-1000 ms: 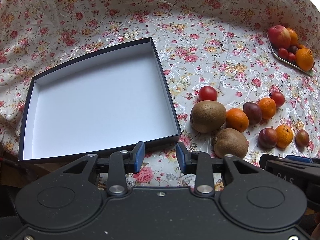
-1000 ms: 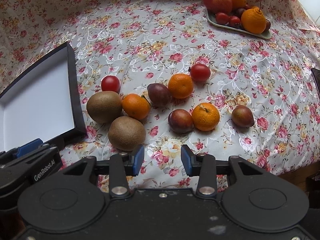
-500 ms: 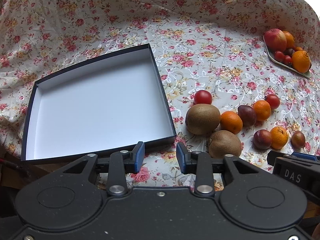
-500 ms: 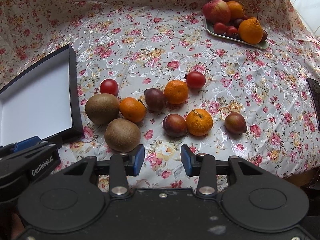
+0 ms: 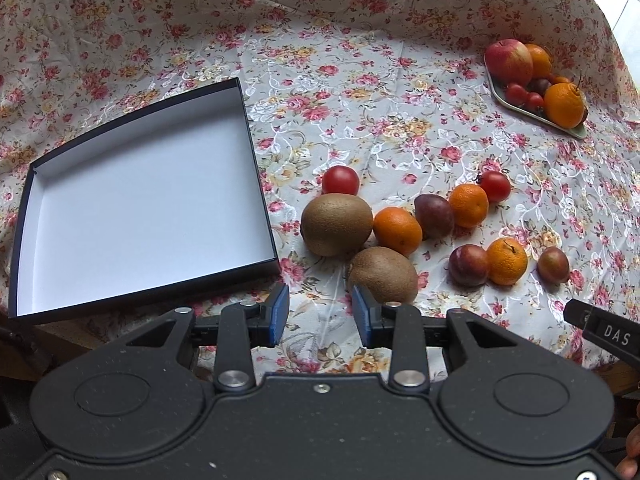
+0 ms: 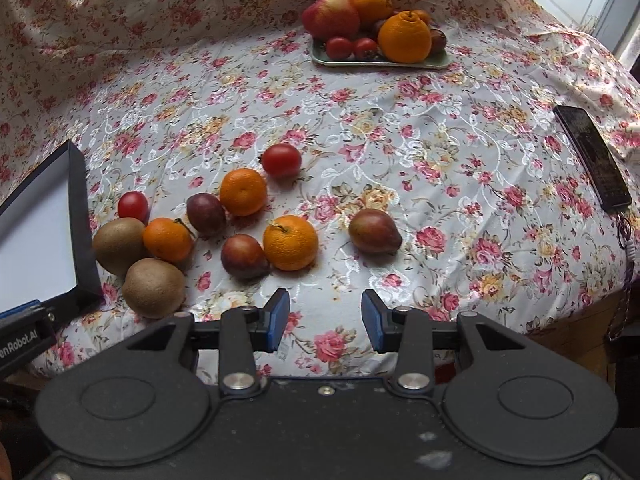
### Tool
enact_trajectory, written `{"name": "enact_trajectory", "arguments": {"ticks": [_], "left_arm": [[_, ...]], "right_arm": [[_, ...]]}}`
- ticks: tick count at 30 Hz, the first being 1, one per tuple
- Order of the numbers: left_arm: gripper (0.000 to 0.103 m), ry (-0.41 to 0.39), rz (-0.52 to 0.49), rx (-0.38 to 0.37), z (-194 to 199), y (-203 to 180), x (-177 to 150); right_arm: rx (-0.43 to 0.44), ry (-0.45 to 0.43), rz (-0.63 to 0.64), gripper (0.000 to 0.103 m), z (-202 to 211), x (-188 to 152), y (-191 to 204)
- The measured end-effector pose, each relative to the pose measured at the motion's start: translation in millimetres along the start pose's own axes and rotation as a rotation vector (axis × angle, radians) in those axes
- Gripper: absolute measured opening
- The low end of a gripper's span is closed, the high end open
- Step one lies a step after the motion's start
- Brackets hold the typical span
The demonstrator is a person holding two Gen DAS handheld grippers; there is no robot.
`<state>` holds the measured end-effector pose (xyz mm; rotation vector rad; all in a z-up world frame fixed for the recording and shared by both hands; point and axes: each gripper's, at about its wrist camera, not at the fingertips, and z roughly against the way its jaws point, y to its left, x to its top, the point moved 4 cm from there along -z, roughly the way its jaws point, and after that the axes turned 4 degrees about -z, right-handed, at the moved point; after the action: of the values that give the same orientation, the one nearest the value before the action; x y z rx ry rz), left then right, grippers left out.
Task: Organize fruits
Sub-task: 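Grasp a kiwi with the left tool while the right tool grasps a dark plum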
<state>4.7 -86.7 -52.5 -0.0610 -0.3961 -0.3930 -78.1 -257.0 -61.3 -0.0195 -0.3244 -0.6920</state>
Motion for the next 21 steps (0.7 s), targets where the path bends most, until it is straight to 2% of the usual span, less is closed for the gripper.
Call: {"name": "enact_trajectory", "arguments": {"ticks": [4, 7, 9, 12, 21], "left_arm": [[0.043, 0.059, -0.028, 0.012, -8.8, -12.4, -0.3], [0.043, 0.101, -0.022, -0.041, -10.6, -20.2, 2.9], [0.043, 0.101, -0.028, -0.051, -9.0, -25.2, 7.4], [0.043, 0.088, -0.056, -0.025, -8.1, -32.8, 16.3], [0.043, 0.157, -0.053, -0.059, -24.9, -38.8, 36.7]], "right_arm": [[-0.019, -0.047, -0.082, 0.041, 1.2, 0.7, -30.1], [-0.041, -0.109, -0.112, 0.041, 2.7, 2.0, -42.6], [-0.079, -0.149, -0.102, 0.041, 5.1, 6.0, -45.5], [-0.094, -0.187, -0.067, 0.041, 9.8, 13.9, -46.7], [0.036, -0.114, -0.126, 0.041, 1.3, 48.9, -41.0]]}}
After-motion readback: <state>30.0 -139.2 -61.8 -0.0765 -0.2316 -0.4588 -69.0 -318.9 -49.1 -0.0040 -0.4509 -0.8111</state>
